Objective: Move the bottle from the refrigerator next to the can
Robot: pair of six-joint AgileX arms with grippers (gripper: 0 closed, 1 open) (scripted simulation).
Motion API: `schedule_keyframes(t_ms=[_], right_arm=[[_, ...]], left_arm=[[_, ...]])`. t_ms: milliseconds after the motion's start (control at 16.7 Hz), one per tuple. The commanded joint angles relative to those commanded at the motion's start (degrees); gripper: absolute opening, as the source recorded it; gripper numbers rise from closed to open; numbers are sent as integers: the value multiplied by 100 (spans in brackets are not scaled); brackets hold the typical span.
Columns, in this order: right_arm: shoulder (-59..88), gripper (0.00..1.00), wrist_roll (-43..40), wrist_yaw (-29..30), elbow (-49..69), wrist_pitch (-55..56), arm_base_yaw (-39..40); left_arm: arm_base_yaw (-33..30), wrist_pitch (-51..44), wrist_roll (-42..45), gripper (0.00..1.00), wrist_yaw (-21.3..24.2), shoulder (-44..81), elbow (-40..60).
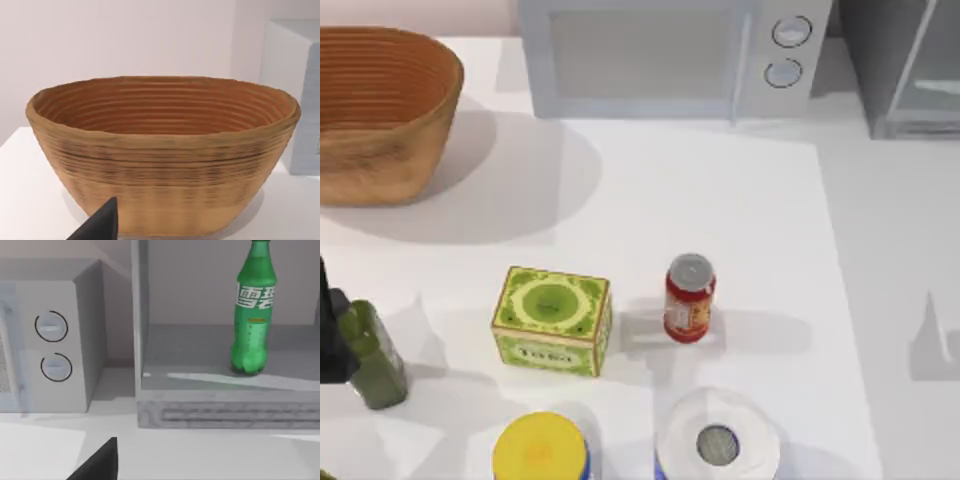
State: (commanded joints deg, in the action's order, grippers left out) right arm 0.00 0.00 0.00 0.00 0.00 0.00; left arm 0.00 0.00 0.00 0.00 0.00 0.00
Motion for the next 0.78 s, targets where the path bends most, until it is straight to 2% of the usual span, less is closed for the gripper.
schedule_keyframes(t_ms=[180,420,780], right_arm=[[57,100,0,-2,47,52,-13],[896,100,9,-70,656,735,-159],[3961,100,24,-353,2234,2537,-496]], left_arm=[[0,0,0,100,0,0,0],[0,0,0,100,0,0,0],[0,0,0,100,0,0,0]])
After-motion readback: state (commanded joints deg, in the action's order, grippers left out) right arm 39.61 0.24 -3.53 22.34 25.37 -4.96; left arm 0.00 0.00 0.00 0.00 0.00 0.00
